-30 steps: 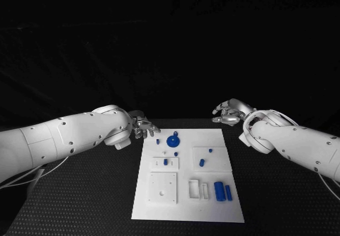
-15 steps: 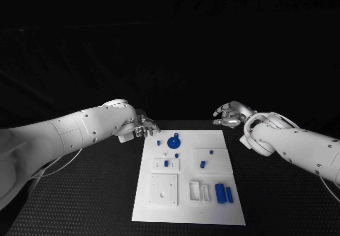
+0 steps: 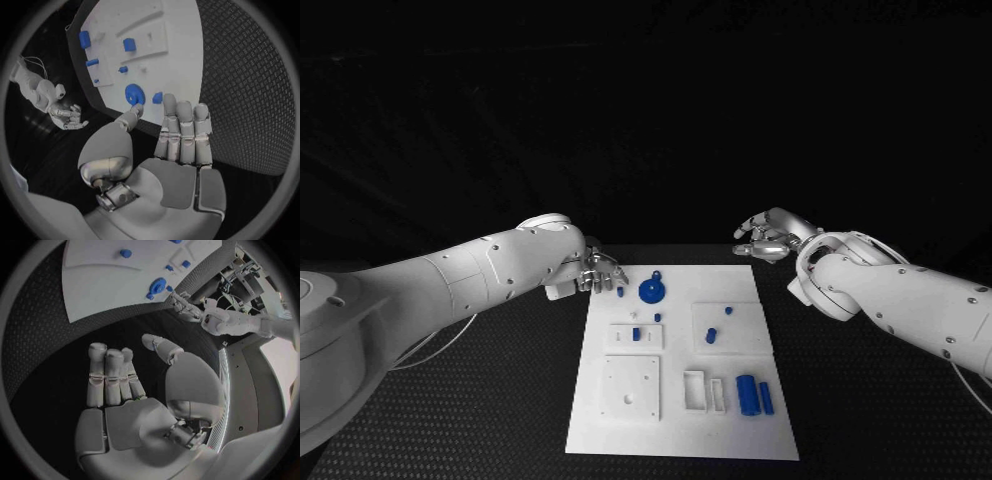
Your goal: Assemble the parts on the task board
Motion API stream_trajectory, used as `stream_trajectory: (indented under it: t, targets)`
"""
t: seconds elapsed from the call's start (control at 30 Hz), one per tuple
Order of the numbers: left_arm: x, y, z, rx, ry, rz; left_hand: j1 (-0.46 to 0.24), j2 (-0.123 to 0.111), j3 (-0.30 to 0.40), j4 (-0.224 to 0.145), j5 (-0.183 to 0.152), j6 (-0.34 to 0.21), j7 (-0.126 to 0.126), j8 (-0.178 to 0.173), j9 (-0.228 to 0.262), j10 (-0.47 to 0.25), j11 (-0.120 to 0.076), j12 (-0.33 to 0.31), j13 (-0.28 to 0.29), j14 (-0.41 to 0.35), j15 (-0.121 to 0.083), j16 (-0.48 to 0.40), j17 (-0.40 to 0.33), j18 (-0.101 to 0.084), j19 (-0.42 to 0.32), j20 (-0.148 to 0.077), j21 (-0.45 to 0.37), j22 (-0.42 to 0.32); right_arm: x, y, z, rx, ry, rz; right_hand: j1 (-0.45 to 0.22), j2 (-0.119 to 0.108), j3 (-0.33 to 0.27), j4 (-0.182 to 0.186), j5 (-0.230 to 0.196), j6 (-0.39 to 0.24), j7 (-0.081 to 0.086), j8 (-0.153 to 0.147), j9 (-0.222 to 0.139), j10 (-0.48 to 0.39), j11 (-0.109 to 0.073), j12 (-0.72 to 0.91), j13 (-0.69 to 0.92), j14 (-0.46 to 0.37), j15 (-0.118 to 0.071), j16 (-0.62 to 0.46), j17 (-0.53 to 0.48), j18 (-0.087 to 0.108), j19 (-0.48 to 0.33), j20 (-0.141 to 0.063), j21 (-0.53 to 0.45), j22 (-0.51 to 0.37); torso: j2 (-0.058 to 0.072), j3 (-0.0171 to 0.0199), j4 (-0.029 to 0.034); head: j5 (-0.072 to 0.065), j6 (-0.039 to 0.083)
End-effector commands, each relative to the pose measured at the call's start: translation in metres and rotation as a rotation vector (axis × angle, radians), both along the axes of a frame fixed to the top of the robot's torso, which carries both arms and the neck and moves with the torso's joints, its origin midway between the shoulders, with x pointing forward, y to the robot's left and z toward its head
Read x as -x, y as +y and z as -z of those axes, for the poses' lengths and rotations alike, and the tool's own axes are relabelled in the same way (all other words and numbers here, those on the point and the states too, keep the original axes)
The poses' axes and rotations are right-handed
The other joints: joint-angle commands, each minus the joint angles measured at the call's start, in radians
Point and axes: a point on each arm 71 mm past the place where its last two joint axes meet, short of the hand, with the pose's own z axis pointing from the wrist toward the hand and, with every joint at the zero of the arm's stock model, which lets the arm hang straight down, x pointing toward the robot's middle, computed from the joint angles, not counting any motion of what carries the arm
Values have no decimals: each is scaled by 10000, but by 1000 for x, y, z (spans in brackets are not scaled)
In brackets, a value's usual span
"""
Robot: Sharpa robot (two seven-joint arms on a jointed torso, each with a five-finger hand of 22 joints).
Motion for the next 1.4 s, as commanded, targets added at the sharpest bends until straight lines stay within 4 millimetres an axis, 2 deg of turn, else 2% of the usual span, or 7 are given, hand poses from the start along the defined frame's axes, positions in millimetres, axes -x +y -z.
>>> stream_trajectory:
  t: [0.03, 0.37, 0.6, 1.1, 1.2, 1.23, 1.4]
  targets:
    - [1, -2, 4, -116, 166, 245, -28, -71, -32, 51, -49, -18, 10, 38, -14, -44, -13, 47, 18, -81, 4, 38, 11, -103, -40, -872, -35, 16, 0, 1, -1, -124, -131, -59, -71, -7, 21, -13, 16, -30, 27, 8, -16, -44, 0, -102, -136, -27, -1, -163, -85, 468, -58, 66, -150, -58, 28, -13, -10, 37, -16]
    - [0, -5, 6, -86, 169, 270, -89, -96, -39, 158, -54, -82, 21, 20, -35, -56, -4, 61, 29, -95, 3, 57, 22, -94, -40, -877, -46, 36, 0, 3, -1, -130, -117, -85, -58, -7, 11, -24, 21, -50, 32, 8, -18, -46, 5, -135, -217, -11, 4, -240, -121, 468, -51, 96, -226, -87, 17, -4, -5, 13, -46]
    - [0, -6, 11, -48, 237, 312, -3, 12, -11, 144, -52, -92, 21, 33, -39, -57, -5, 79, 43, -100, -1, 78, 34, -83, -35, -882, -44, 64, 0, 4, -1, -137, -115, -107, -51, -3, 10, -29, 21, -52, 32, 9, -18, -44, 5, -138, -237, -4, 4, -256, -127, 468, -45, 102, -243, -93, 17, -4, -10, 23, -42]
    - [-1, -6, 13, 87, 164, 184, 248, 610, -77, -73, -41, -96, 16, 94, -58, -55, -9, 127, 74, -99, -7, 130, 55, -88, -23, -876, -46, 165, 0, 5, -1, -138, -82, -139, -42, 0, 7, -36, 22, -55, 33, 11, -18, -40, 6, -141, -263, 5, 5, -276, -135, 468, -38, 109, -265, -99, 24, 2, -9, -11, -41]
    - [-2, -7, 13, 133, 176, 200, 262, 646, -81, -90, -41, -97, 16, 96, -60, -53, -9, 130, 76, -99, -7, 132, 55, -88, -22, -876, -48, 170, 0, 6, -1, -140, -79, -153, -42, 0, 7, -36, 22, -55, 33, 12, -18, -40, 6, -141, -264, 5, 5, -276, -135, 468, -37, 109, -266, -100, 18, -3, -6, -8, -45]
    - [-2, -7, 13, 162, 183, 184, 342, 787, -55, -149, -49, -106, 23, 98, -64, -59, -14, 129, 76, -100, -9, 136, 57, -87, -23, -877, -49, 181, 0, 6, -1, -140, -73, -158, -41, 1, 7, -36, 22, -54, 33, 12, -18, -39, 6, -141, -266, 6, 5, -277, -135, 468, -37, 109, -267, -100, 17, -5, -3, -5, -47]
    - [-2, -7, 13, 240, 176, 159, 503, 1093, -44, -314, -36, -115, 21, 116, -77, -60, -5, 136, 81, -109, -2, 143, 57, -97, -30, -870, -61, 218, 0, 6, -1, -139, -65, -162, -41, 4, 6, -36, 22, -53, 33, 13, -17, -38, 6, -140, -270, 8, 5, -281, -136, 468, -35, 111, -271, -101, 19, -4, -1, -4, -38]
